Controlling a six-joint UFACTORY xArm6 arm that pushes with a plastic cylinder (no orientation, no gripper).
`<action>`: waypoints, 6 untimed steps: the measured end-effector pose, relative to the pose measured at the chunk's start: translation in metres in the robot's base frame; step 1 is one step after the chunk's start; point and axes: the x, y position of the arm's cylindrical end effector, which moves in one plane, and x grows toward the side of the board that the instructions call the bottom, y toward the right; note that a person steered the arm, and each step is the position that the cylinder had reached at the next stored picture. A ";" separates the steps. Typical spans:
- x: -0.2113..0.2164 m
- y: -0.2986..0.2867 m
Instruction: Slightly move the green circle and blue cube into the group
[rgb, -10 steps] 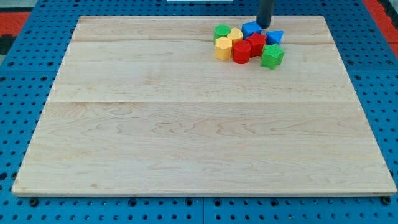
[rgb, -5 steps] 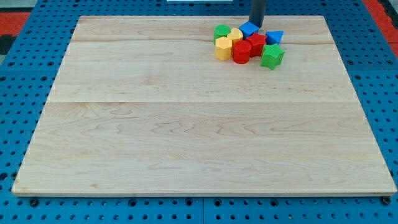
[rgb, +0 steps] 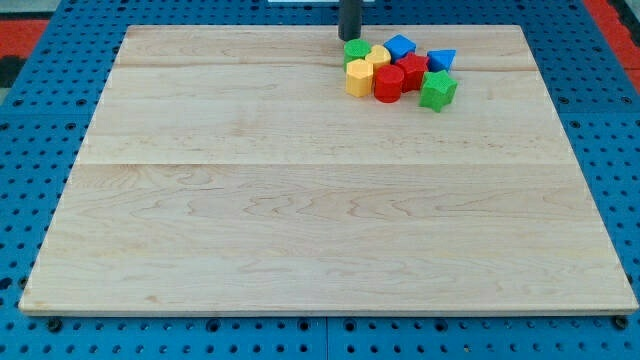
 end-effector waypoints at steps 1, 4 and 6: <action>0.000 -0.002; 0.022 -0.020; 0.022 0.006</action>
